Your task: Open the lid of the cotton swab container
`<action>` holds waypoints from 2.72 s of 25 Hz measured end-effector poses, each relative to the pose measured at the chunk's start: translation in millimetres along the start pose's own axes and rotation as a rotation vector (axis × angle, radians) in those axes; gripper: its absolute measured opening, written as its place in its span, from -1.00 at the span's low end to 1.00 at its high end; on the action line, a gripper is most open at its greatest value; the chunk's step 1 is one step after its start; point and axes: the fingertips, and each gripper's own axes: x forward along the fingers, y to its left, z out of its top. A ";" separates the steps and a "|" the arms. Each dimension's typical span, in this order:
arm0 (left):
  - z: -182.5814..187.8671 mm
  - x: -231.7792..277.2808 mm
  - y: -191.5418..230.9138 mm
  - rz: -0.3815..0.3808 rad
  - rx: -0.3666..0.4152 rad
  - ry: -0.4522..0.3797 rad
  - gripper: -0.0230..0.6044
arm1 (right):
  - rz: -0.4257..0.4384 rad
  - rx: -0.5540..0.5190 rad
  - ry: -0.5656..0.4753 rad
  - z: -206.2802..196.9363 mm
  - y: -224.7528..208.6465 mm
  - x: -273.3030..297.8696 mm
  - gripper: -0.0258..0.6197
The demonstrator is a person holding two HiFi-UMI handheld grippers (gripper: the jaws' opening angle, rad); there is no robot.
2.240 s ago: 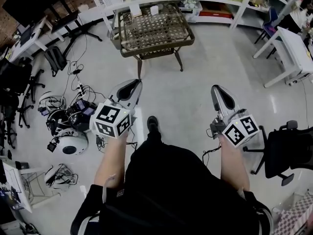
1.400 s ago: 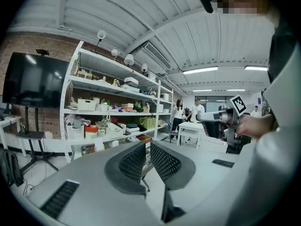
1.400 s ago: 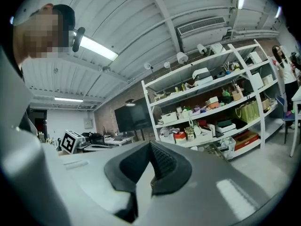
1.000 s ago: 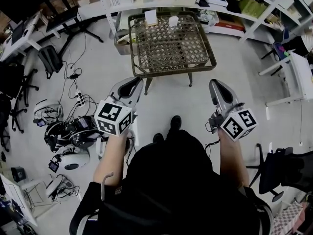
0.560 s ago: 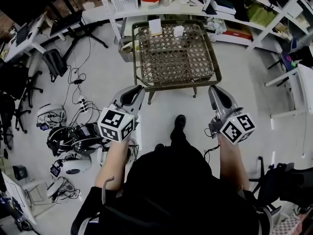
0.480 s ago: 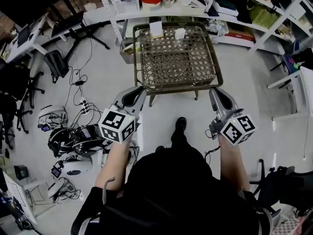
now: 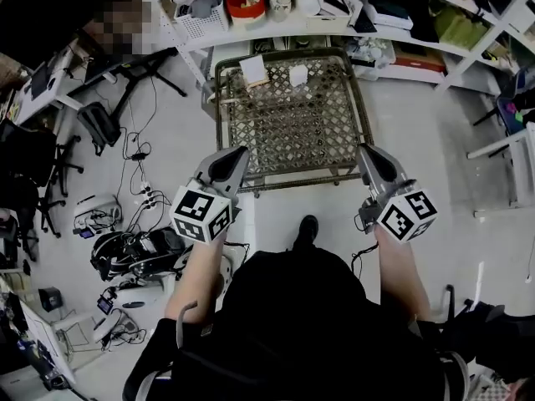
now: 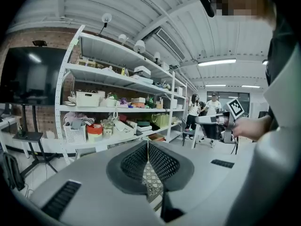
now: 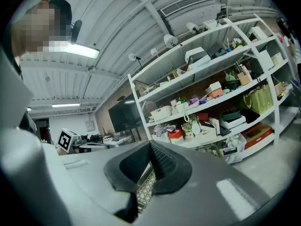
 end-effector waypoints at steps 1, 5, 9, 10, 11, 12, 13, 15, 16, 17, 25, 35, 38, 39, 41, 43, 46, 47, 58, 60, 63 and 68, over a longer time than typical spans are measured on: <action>2.9 7.4 0.1 0.005 0.006 0.000 -0.89 | 0.005 -0.002 -0.001 4.1 -7.0 1.9 -0.89; 13.4 34.0 3.2 0.011 0.008 -0.014 -0.89 | 0.006 -0.003 -0.003 15.1 -34.3 12.9 -0.89; 14.0 51.0 13.0 0.003 0.017 -0.017 -0.91 | 0.002 0.013 0.005 13.7 -45.9 27.8 -0.89; 14.6 54.4 17.5 0.001 0.015 -0.020 -0.91 | 0.002 0.013 0.009 13.1 -47.1 33.0 -0.89; 15.8 58.1 22.4 -0.005 0.014 -0.024 -0.91 | 0.001 0.010 0.012 13.3 -48.1 38.8 -0.89; 17.4 62.0 27.0 -0.014 0.017 -0.028 -0.91 | -0.002 0.007 0.012 14.6 -48.8 45.2 -0.89; 19.1 66.0 30.9 -0.026 0.023 -0.030 -0.91 | -0.005 0.004 0.009 16.5 -49.3 51.6 -0.89; 23.3 71.5 37.7 -0.049 0.031 -0.040 -0.91 | -0.015 0.007 0.001 19.9 -48.9 62.9 -0.89; 26.7 72.5 41.7 -0.056 0.023 -0.056 -0.91 | -0.020 0.012 -0.001 20.7 -48.4 68.0 -0.89; 30.8 73.0 46.1 -0.061 0.011 -0.076 -0.91 | -0.023 0.017 -0.001 21.1 -47.6 73.5 -0.89; 37.6 87.1 74.5 -0.120 0.074 -0.099 -0.91 | -0.029 0.013 -0.013 30.2 -26.4 124.8 -0.89; 28.2 114.6 82.6 -0.219 0.094 -0.075 -0.91 | -0.060 0.041 0.008 21.4 -27.4 145.4 -0.89; 26.3 128.1 88.3 -0.224 0.061 -0.070 -0.91 | -0.067 0.052 0.009 20.0 -37.3 148.1 -0.89; 25.6 133.4 90.2 -0.224 0.058 -0.066 -0.91 | -0.068 0.058 0.013 18.7 -41.4 149.7 -0.89; 23.1 145.4 93.1 -0.230 0.061 -0.052 -0.91 | -0.072 0.074 0.024 14.8 -51.1 154.6 -0.89; 19.7 158.8 95.3 -0.238 0.061 -0.036 -0.91 | -0.074 0.093 0.038 9.9 -62.2 160.6 -0.89; 15.9 181.1 98.9 -0.254 0.059 -0.017 -0.91 | -0.079 0.113 0.054 4.5 -80.8 172.2 -0.89; 14.0 188.1 98.9 -0.269 0.060 -0.008 -0.91 | -0.080 0.118 0.060 2.6 -86.8 176.5 -0.89; -22.4 280.0 126.0 -0.237 0.053 0.048 -0.91 | -0.057 0.159 0.150 -25.1 -143.8 218.9 -0.89; -33.5 296.2 132.0 -0.225 0.045 0.059 -0.91 | -0.053 0.164 0.171 -31.2 -152.4 225.6 -0.89; -53.3 319.7 141.0 -0.209 0.028 0.067 -0.71 | -0.050 0.177 0.201 -43.6 -164.5 234.4 -0.89; -90.5 353.5 151.7 -0.209 0.025 0.102 -0.52 | -0.034 0.191 0.254 -68.4 -179.9 252.7 -0.89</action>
